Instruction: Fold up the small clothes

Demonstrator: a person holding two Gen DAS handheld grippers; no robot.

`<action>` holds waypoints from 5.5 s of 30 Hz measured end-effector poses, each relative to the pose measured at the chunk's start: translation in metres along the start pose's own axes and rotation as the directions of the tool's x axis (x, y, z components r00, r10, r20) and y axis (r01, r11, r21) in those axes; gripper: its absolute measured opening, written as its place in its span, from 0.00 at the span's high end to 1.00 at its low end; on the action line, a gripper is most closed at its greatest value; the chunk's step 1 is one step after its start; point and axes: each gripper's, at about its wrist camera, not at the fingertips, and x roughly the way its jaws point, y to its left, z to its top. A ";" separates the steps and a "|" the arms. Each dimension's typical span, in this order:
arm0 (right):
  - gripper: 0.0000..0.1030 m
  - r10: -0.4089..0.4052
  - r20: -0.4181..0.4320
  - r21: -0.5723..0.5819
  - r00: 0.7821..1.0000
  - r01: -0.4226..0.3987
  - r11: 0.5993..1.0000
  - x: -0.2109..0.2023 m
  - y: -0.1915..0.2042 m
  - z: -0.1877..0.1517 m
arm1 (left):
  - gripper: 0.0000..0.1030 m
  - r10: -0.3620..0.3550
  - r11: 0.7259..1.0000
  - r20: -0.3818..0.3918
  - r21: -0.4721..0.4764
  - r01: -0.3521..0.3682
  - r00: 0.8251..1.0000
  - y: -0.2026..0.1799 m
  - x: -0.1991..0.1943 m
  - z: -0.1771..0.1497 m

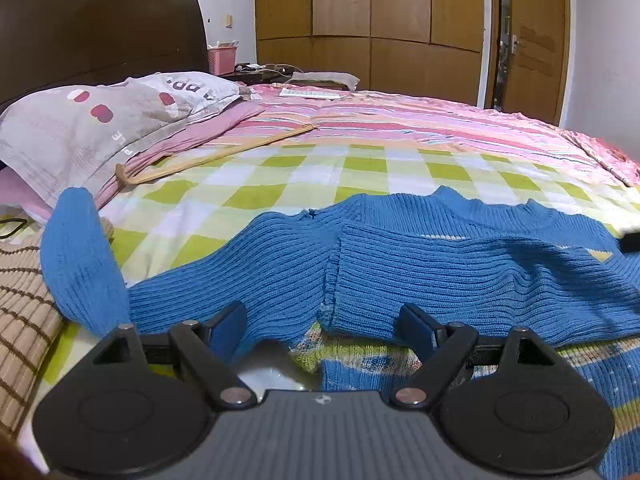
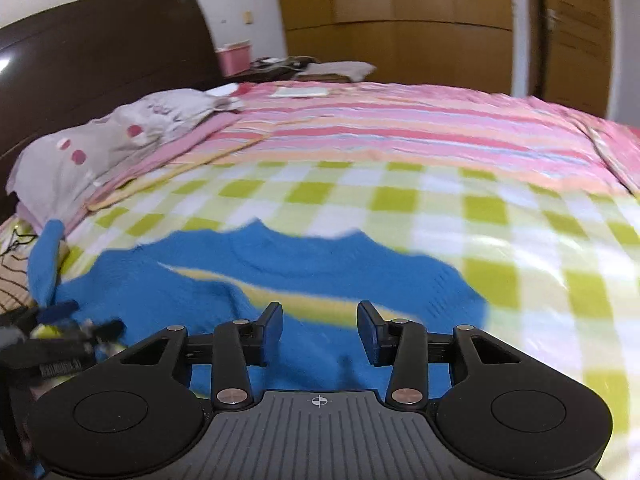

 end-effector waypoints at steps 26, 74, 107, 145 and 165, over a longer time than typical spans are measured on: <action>0.84 -0.246 -0.046 0.086 0.968 0.249 0.965 0.041 -0.041 -0.011 | 0.14 0.002 1.000 -0.001 0.015 -0.002 1.000 -0.001 0.001 -0.002; 0.68 0.548 -0.339 -0.091 0.765 -0.606 0.790 0.167 0.312 0.103 | 0.18 0.241 0.906 -0.078 -0.341 -0.253 0.967 0.121 -0.018 0.003; 0.92 0.514 -0.241 -0.176 0.823 -0.558 0.811 0.158 0.319 0.134 | 0.19 0.208 0.913 -0.054 -0.346 -0.214 0.977 0.119 -0.018 0.002; 0.85 0.116 -0.057 0.456 0.992 -0.077 0.887 0.003 -0.034 -0.022 | 0.17 0.042 0.999 0.003 -0.033 -0.042 0.999 0.038 -0.002 -0.007; 0.64 0.056 0.014 0.652 0.998 -0.052 0.757 0.013 -0.073 -0.044 | 0.17 0.047 0.998 0.002 -0.038 -0.047 0.999 0.037 0.000 -0.008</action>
